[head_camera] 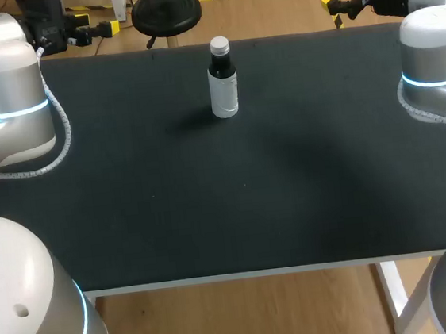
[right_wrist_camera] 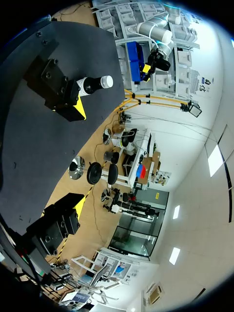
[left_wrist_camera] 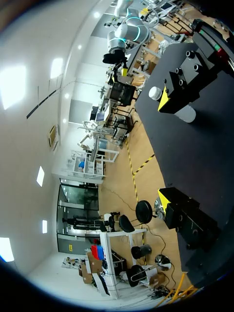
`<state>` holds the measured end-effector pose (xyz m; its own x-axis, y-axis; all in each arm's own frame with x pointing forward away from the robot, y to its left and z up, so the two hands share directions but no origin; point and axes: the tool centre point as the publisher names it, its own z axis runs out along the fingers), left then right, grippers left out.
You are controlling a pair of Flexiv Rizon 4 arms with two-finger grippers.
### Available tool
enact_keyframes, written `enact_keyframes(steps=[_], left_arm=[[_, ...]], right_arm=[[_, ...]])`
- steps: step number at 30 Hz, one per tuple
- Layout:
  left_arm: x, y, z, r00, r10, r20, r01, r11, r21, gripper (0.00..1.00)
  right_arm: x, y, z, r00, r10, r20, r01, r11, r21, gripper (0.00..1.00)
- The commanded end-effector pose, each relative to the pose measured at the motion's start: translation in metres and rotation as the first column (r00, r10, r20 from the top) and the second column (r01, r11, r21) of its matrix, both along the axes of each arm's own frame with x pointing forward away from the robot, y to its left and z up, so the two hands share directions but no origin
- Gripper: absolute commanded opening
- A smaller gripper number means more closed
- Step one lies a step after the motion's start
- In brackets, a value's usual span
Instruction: Unscrew the bottle cap
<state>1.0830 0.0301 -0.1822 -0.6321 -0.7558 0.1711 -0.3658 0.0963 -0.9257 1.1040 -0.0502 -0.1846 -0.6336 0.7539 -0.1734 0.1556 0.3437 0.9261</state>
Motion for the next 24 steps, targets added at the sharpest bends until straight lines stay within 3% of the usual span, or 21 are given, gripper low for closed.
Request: enact_keyframes(steps=[1,17,24], left_arm=[[0.0,0.0,0.0,1.0,-0.001,-0.002,0.001,1.0,-0.001,1.0],[0.0,0.0,0.0,1.0,-0.001,-0.002,0.001,1.0,-0.001,1.0],[0.004,-0.018,0.001,0.978,-0.202,0.062,0.198,0.978,0.064,1.0]], right_arm=[[0.0,0.0,0.0,1.0,0.0,-0.001,0.0,1.0,-0.001,1.0],[0.0,0.0,0.0,1.0,0.0,-0.001,0.0,1.0,-0.001,1.0],[0.0,0.0,0.0,1.0,0.0,-0.001,0.0,1.0,-0.001,1.0]])
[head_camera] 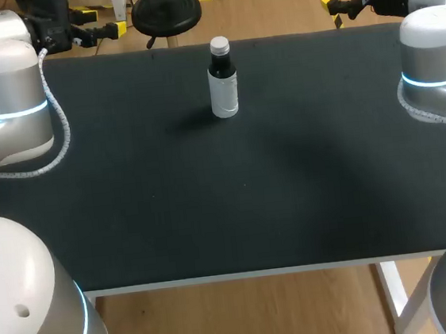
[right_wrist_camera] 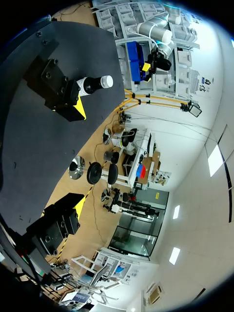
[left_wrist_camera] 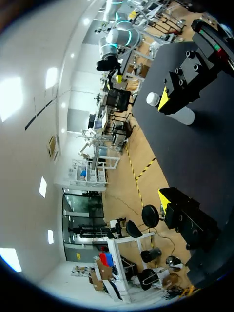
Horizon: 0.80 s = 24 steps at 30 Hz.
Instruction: Unscrew the bottle cap
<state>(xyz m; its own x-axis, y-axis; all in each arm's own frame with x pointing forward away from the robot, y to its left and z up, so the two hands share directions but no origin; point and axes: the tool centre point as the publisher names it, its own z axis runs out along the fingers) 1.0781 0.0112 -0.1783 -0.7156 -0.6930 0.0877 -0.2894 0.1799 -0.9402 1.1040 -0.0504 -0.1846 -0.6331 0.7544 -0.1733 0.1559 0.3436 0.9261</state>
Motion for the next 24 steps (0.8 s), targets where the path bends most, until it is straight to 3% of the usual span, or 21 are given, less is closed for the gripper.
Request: enact_keyframes(steps=[1,5,7,8,14,24], left_arm=[[0.009,-0.001,-0.004,0.992,-0.128,0.012,0.128,0.992,0.011,1.0],[0.011,-0.006,-0.009,0.958,-0.28,0.061,0.281,0.96,-0.006,1.0],[0.009,-0.008,-0.012,0.914,-0.388,0.116,0.394,0.919,-0.031,1.0],[0.009,-0.009,-0.013,0.912,-0.391,0.121,0.397,0.917,-0.027,1.0],[0.002,-0.018,-0.023,0.795,-0.546,0.264,0.58,0.811,-0.071,1.0],[-0.005,-0.044,-0.036,0.665,-0.665,0.339,0.723,0.688,-0.069,1.0]], right_arm=[[0.0,0.0,0.0,1.0,0.001,-0.001,-0.001,1.0,-0.001,1.0],[0.0,0.0,0.0,1.0,0.001,-0.001,-0.001,1.0,-0.001,1.0],[0.0,0.0,0.0,1.0,0.001,-0.001,-0.001,1.0,-0.001,1.0],[0.0,0.0,0.0,1.0,0.001,-0.001,-0.001,1.0,-0.001,1.0],[0.0,0.0,0.0,1.0,0.001,-0.001,-0.001,1.0,-0.001,1.0],[0.0,0.0,0.0,1.0,0.001,-0.001,-0.001,1.0,-0.001,1.0]])
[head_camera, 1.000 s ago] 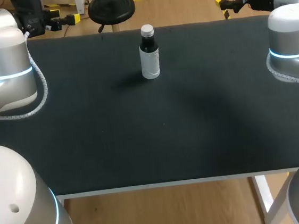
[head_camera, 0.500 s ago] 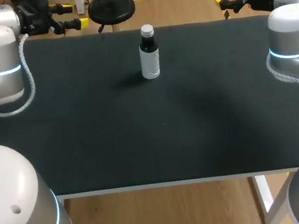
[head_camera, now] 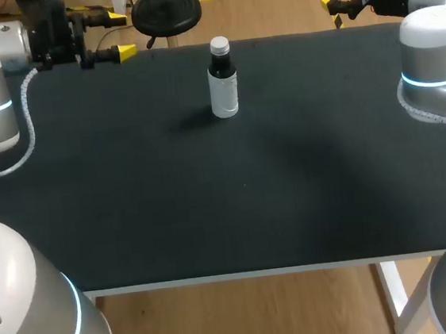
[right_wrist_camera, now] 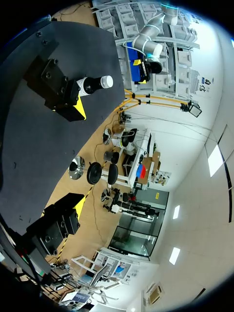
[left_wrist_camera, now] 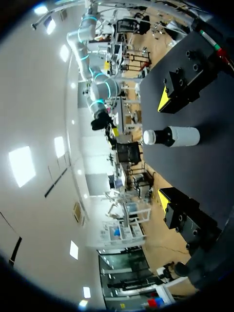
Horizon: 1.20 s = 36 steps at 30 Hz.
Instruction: Unscrew the bottle cap
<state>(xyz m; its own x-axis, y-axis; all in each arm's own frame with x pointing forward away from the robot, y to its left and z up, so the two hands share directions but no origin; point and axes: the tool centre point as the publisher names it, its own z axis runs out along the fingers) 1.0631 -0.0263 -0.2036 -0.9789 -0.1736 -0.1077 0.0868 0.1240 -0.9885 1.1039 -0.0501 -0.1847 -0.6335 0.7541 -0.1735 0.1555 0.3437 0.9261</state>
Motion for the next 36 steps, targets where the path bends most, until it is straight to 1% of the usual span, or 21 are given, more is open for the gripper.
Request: enact_keyframes(steps=[1,4,7,9,10,12,19,22,23,26,31,32,36], left_arm=[[0.01,-0.008,-0.013,0.977,-0.212,0.012,0.212,0.975,-0.069,1.0],[0.011,-0.013,-0.019,0.973,-0.231,-0.019,0.227,0.968,-0.11,1.0],[0.008,-0.018,-0.024,0.972,-0.233,-0.025,0.228,0.965,-0.127,1.0],[0.007,-0.022,-0.028,0.971,-0.235,-0.045,0.227,0.964,-0.138,1.0],[0.006,-0.023,-0.03,0.971,-0.233,-0.045,0.225,0.964,-0.14,1.0],[0.005,-0.027,-0.034,0.968,-0.246,-0.057,0.234,0.958,-0.163,1.0],[0.003,-0.049,-0.047,0.955,-0.281,-0.099,0.26,0.949,-0.18,1.0],[0.005,-0.058,-0.052,0.953,-0.273,-0.127,0.251,0.954,-0.165,1.0],[0.007,-0.061,-0.053,0.949,-0.277,-0.148,0.251,0.952,-0.174,1.0],[0.01,-0.069,-0.056,0.948,-0.268,-0.169,0.242,0.957,-0.161,1.0],[0.013,-0.084,-0.062,0.941,-0.272,-0.2,0.247,0.959,-0.14,1.0],[0.014,-0.088,-0.063,0.94,-0.272,-0.204,0.249,0.96,-0.13,1.0],[0.019,-0.099,-0.069,0.934,-0.287,-0.212,0.266,0.956,-0.124,1.0]], right_arm=[[0.0,0.0,0.0,1.0,0.0,-0.001,0.0,1.0,-0.001,1.0],[0.0,0.0,0.0,1.0,0.0,-0.001,0.0,1.0,-0.001,1.0],[0.0,0.0,0.0,1.0,0.0,-0.001,0.0,1.0,-0.001,1.0],[0.0,0.0,0.0,1.0,0.0,-0.001,0.0,1.0,-0.001,1.0],[0.0,0.0,0.0,1.0,0.0,-0.001,0.0,1.0,-0.001,1.0],[0.0,0.0,0.0,1.0,0.0,-0.001,0.0,1.0,-0.001,1.0],[0.0,0.0,0.0,1.0,0.0,-0.001,0.0,1.0,-0.001,1.0],[0.0,0.0,0.0,1.0,0.0,-0.001,0.0,1.0,-0.001,1.0],[0.0,0.0,0.0,1.0,0.0,-0.001,0.0,1.0,-0.001,1.0],[0.0,0.0,0.0,1.0,0.0,-0.001,0.0,1.0,-0.001,1.0],[0.0,0.0,0.0,1.0,0.0,-0.001,0.0,1.0,-0.001,1.0],[0.0,0.0,0.0,1.0,0.0,-0.001,0.0,1.0,-0.001,1.0],[0.0,0.0,0.0,1.0,0.0,-0.001,0.0,1.0,-0.001,1.0]])
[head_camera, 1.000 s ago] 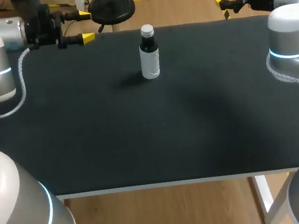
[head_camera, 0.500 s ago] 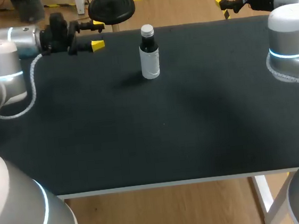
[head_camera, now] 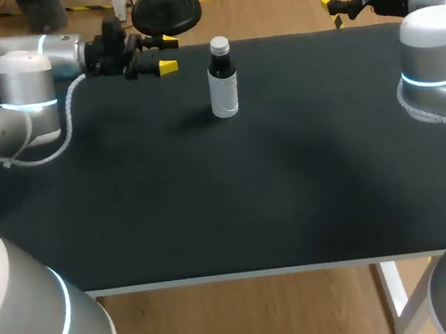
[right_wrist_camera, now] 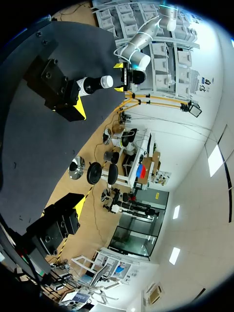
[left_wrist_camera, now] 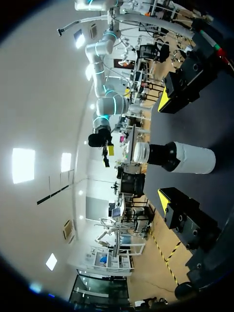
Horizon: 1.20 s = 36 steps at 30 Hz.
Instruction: Unscrew the bottle cap
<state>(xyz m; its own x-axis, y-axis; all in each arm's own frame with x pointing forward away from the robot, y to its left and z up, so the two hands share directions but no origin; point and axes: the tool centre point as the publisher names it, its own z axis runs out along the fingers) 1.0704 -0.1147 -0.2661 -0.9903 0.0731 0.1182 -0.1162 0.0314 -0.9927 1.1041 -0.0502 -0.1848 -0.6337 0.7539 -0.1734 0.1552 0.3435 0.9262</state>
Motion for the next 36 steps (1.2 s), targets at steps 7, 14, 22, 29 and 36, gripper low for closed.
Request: enact_keyframes(steps=[7,14,22,29,36], left_arm=[[0.015,-0.015,-0.007,0.998,-0.058,0.03,0.058,0.998,0.001,1.0],[0.015,-0.015,-0.007,0.998,-0.058,0.03,0.058,0.998,0.001,1.0],[0.015,-0.015,-0.007,0.998,-0.058,0.03,0.058,0.998,0.001,1.0],[0.017,-0.032,-0.01,0.995,-0.081,0.058,0.08,0.997,0.009,1.0],[0.021,-0.044,-0.015,0.994,-0.091,0.066,0.09,0.996,0.028,1.0]], right_arm=[[0.0,0.0,0.0,1.0,0.0,-0.002,0.0,1.0,-0.001,1.0],[0.0,0.0,0.0,1.0,0.0,-0.002,0.0,1.0,-0.001,1.0],[0.0,0.0,0.0,1.0,0.0,-0.002,0.0,1.0,-0.001,1.0],[0.0,0.0,0.0,1.0,0.0,-0.002,0.0,1.0,-0.001,1.0],[0.0,0.0,0.0,1.0,0.0,-0.002,0.0,1.0,-0.001,1.0]])
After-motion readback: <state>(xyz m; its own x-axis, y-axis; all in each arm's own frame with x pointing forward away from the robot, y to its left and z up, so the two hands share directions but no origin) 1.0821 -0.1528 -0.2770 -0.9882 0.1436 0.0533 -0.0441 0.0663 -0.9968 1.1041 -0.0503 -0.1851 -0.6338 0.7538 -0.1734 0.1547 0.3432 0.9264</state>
